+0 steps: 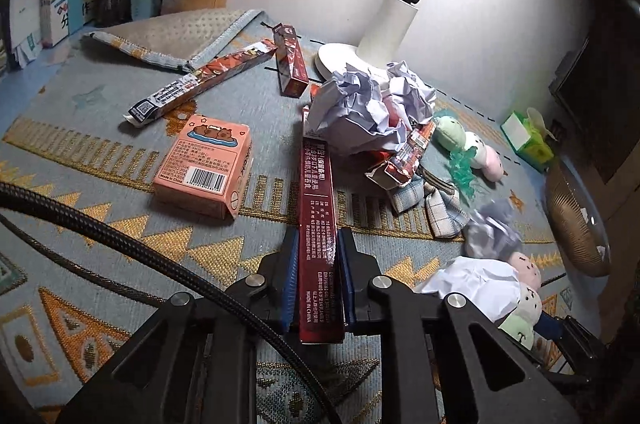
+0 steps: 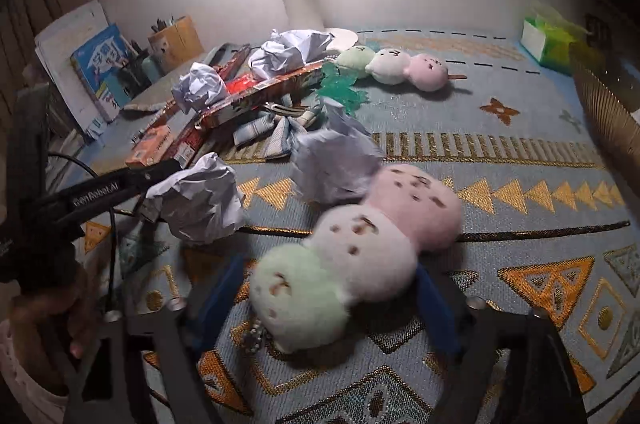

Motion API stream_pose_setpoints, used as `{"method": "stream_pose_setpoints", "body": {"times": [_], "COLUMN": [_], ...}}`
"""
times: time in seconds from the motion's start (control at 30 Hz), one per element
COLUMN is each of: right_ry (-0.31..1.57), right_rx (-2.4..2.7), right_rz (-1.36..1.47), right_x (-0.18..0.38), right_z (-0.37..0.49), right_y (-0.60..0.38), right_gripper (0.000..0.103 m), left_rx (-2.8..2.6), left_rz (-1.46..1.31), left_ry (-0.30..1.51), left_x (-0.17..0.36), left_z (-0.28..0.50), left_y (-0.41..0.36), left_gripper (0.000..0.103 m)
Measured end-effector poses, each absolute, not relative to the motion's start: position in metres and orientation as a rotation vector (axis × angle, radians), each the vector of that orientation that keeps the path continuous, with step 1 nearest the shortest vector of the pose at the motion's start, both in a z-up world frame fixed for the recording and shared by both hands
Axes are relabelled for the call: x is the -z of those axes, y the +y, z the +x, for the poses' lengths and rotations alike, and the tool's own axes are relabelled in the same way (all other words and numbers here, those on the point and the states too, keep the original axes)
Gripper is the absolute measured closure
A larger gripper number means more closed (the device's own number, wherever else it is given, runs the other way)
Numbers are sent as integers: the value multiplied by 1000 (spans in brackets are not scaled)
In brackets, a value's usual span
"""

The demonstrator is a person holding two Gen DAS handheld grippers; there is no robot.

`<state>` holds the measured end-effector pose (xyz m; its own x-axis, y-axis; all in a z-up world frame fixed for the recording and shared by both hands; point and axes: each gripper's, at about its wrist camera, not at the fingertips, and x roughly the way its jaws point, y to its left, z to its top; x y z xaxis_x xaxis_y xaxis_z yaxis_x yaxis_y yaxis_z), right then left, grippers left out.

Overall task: Organize objects
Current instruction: 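Lift the red box with the left gripper while the right gripper lifts the dango plush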

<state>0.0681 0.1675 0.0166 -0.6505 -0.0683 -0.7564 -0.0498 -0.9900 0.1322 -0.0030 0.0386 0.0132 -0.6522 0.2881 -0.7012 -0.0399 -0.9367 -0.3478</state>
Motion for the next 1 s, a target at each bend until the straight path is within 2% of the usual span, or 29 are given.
{"method": "stream_pose_setpoints", "body": {"times": [0.03,0.1,0.33,0.77,0.9,1.0], "right_ry": [-274,-403,-602,-533,-550,-545], "right_rx": [2803,2741,2783,2843,2846,2868], "right_rz": [1283,1248,1060,913,878,853], "right_x": [-18,-20,-53,-91,-95,-99], "right_z": [70,74,98,116,118,121], "right_y": [170,178,213,223,231,242], "right_gripper": [39,39,39,39,39,39], "left_rx": [-2655,-2657,-2686,-2759,-2719,-2687], "left_rz": [-1198,-1174,-1075,-820,-756,-743], "left_ry": [-474,-498,-525,-470,-509,-465], "left_x": [-13,-15,-28,-92,-97,-102], "left_z": [-2,1,20,55,60,57], "left_y": [36,31,21,23,32,51], "left_gripper": [88,88,88,88,88,88]}}
